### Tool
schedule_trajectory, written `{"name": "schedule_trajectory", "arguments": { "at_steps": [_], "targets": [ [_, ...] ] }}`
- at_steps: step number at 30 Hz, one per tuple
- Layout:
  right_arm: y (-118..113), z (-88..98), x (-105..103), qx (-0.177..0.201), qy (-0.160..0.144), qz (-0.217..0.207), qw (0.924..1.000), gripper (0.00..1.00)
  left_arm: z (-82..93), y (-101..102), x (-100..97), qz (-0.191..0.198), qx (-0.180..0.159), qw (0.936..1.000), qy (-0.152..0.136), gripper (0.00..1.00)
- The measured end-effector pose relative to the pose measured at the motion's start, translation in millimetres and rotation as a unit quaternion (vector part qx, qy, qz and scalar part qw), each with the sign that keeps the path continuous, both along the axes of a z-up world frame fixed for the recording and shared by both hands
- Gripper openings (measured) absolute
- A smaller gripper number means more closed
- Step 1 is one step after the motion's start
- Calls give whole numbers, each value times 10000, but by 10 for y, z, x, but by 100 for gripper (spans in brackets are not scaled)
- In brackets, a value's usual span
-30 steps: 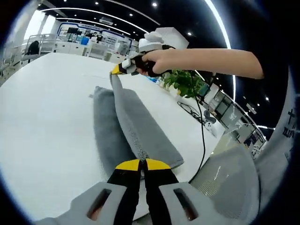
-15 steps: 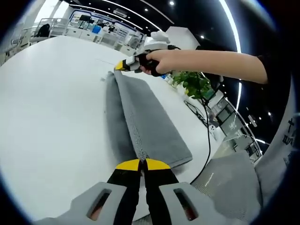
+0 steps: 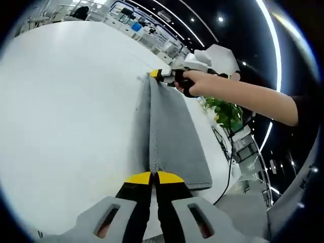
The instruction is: Fold the towel on the table until its edges align and the towel forms a compact rectangular stack.
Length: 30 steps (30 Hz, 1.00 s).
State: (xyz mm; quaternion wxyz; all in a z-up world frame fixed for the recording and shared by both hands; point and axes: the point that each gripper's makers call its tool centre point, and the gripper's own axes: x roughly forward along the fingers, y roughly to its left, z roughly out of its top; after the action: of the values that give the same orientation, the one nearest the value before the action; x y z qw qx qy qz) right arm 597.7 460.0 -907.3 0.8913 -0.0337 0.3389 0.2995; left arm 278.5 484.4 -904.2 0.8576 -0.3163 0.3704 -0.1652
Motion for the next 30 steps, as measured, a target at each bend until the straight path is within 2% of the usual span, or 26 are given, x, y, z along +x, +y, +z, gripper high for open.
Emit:
{"name": "schedule_trajectory", "arguments": {
  "at_steps": [5, 8, 11, 14, 17, 19, 23, 27, 30],
  "targets": [
    [7, -14, 22, -247, -180, 263, 9992, 1, -38, 47, -15, 78, 131, 9998, 107, 3],
    [11, -8, 21, -257, -153, 303, 9991, 2, -48, 64, -30, 96, 202, 9996, 160, 3],
    [12, 25, -15, -270, -200, 460, 9984, 3, -41, 50, -62, -110, 267, 9995, 87, 5],
    [-5, 78, -42, -176, -205, 548, 9981, 6, -38, 104, -105, -361, 627, 9974, 1, 7],
    [-43, 132, -37, -126, -233, 568, 9980, 12, 8, 113, -79, -524, 802, 9953, -167, 10],
    [-83, 163, -18, -85, -245, 566, 9981, 15, 16, 105, -58, -698, 938, 9930, -180, 14],
    [-201, 210, 11, -87, -279, 525, 9982, 16, 101, 33, -26, -1348, 1429, 9794, -467, 17],
    [-332, 217, -26, -163, -256, 507, 9983, 16, 172, -28, -17, -1664, 1760, 9683, -614, 22],
    [-470, 228, -79, -201, -225, 460, 9985, 16, 209, -21, 33, -1583, 1747, 9695, -662, 25]
  ]
}}
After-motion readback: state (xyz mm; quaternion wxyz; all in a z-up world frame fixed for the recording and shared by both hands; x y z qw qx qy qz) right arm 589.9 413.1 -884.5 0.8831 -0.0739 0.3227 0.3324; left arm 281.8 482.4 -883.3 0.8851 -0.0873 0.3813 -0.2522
